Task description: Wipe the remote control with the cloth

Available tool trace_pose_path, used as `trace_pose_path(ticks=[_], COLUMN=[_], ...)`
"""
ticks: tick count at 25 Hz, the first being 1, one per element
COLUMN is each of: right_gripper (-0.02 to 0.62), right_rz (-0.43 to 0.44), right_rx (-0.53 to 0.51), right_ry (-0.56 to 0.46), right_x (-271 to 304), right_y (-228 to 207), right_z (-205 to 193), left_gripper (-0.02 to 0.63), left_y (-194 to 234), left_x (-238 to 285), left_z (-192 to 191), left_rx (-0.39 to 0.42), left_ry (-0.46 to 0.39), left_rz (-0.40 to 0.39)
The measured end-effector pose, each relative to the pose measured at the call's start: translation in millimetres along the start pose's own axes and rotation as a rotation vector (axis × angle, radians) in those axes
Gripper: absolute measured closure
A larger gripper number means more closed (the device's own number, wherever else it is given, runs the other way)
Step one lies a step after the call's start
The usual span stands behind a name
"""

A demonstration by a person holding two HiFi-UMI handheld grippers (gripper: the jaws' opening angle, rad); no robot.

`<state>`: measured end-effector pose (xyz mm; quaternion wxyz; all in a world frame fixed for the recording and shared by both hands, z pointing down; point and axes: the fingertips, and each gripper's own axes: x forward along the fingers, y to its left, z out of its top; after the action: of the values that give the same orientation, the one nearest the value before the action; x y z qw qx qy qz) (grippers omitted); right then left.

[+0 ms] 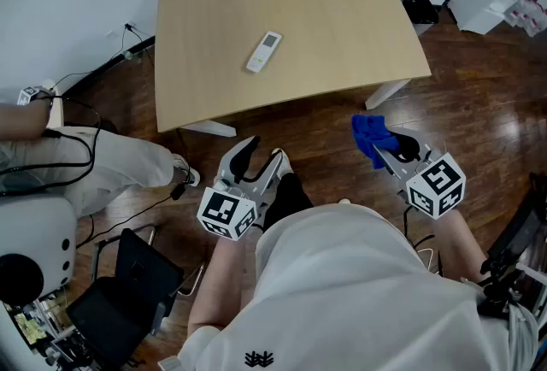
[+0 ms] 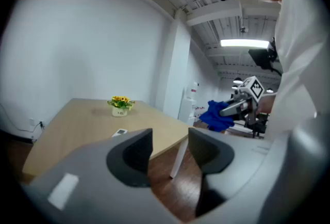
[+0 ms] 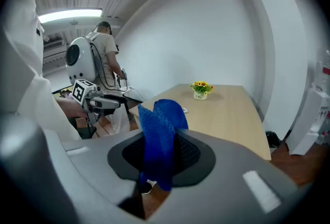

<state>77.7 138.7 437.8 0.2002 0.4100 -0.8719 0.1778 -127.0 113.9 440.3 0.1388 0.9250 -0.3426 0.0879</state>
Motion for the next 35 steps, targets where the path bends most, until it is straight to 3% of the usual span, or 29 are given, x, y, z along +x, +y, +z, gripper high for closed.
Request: trace_pose_path(ticks=[5, 10, 15, 22, 30, 35], right_gripper=[0.508, 0.508, 0.508, 0.508, 0.508, 0.508], right_rz=[-0.022, -0.026, 0.012, 0.095, 0.129, 0.132], right_rx=[-0.001, 0.005, -0.006, -0.092, -0.103, -0.107], right_ry=[0.007, 0.027, 0.046, 0.019, 0.078, 0.110], right_x=[69, 124, 156, 165, 162, 163], right_y=[-11, -11, -24, -69, -123, -139], right_z=[59, 93, 106, 135, 132, 125], left_gripper=[0.318, 0.275, 0.268, 0.241, 0.221, 0.209], left_y=[75, 127, 171, 206, 244, 265], left_x=[37, 65, 93, 137, 198, 225], left_z=[18, 17, 1, -19, -74, -103], left_rx=[0.032, 0.045, -0.003, 0.045, 0.049, 0.068], left_ry=[0.049, 0.100, 0.178, 0.247, 0.420, 0.480], left_rz=[-0.070, -0.114, -0.024, 0.155, 0.231, 0.241])
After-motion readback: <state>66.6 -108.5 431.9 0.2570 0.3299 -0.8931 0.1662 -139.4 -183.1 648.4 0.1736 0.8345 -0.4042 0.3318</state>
